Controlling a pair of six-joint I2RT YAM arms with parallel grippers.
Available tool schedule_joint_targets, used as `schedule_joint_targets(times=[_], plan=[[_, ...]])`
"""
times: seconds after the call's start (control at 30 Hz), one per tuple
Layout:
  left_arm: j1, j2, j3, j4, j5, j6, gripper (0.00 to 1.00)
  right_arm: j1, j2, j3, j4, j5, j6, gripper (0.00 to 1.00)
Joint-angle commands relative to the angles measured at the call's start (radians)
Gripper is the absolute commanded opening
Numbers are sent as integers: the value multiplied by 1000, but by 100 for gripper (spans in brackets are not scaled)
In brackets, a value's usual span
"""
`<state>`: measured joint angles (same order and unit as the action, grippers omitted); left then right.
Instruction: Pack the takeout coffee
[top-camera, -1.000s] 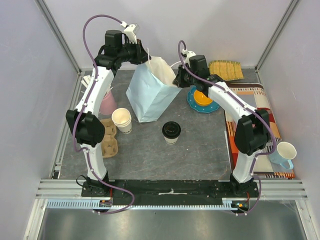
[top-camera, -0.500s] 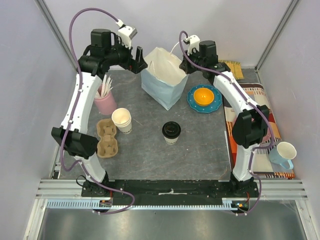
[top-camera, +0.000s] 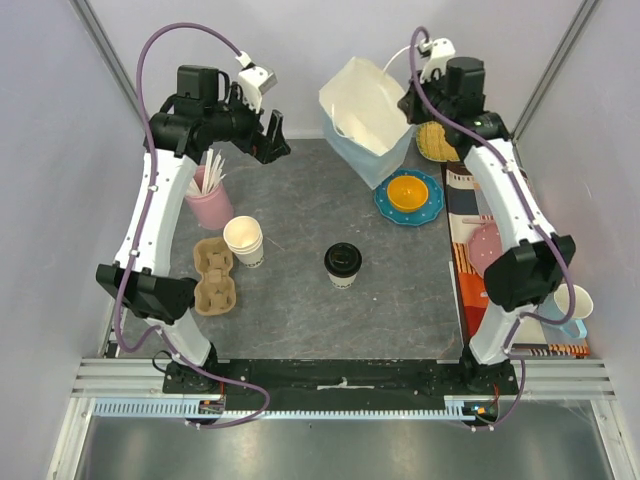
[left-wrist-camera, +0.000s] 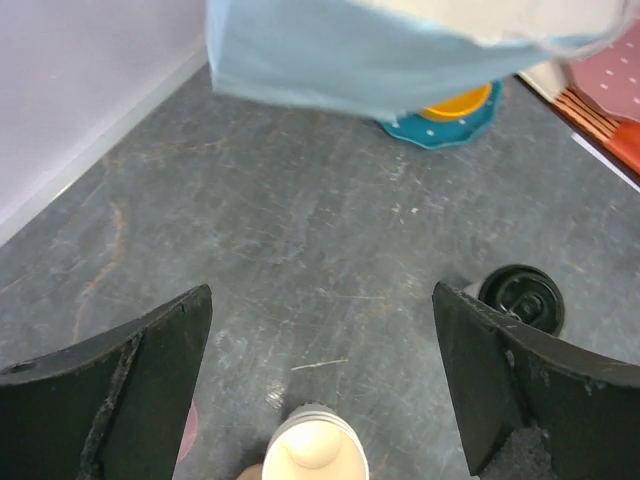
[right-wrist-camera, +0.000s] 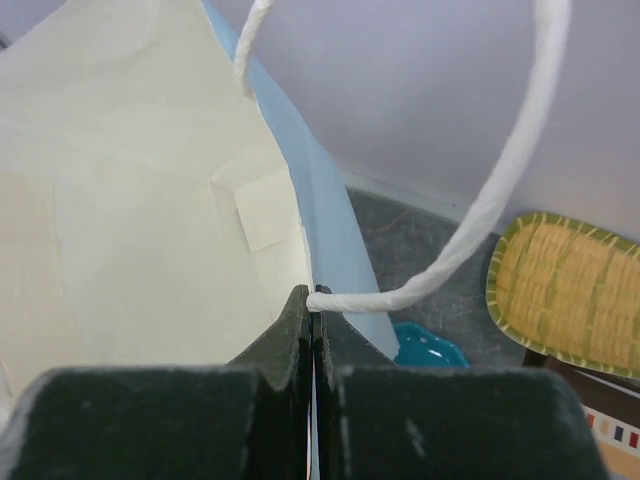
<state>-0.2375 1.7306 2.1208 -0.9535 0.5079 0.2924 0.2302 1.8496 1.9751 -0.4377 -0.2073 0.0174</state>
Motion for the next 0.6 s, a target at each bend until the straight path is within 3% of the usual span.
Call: schedule_joint_targets(times=[0.0,0.13,0.33,0.47,0.57], plan=[[-9,-78,-25,-65,129,79,93,-8,-127,14,37,-32,88,0],[-46,-100,-82,-114,178,152,88,-34,-162,21,47,15,144,0],[-233,-121,-226,-183,156,296,88,-153,-295,-77,42,56,216,0],[-389,-94,-303,-110,-42,297,100,-209,-401,-172,25,54,223,0],[-492,-66,-352,-55,-161,294,100,-227,-480,-229,10,69,217,0]])
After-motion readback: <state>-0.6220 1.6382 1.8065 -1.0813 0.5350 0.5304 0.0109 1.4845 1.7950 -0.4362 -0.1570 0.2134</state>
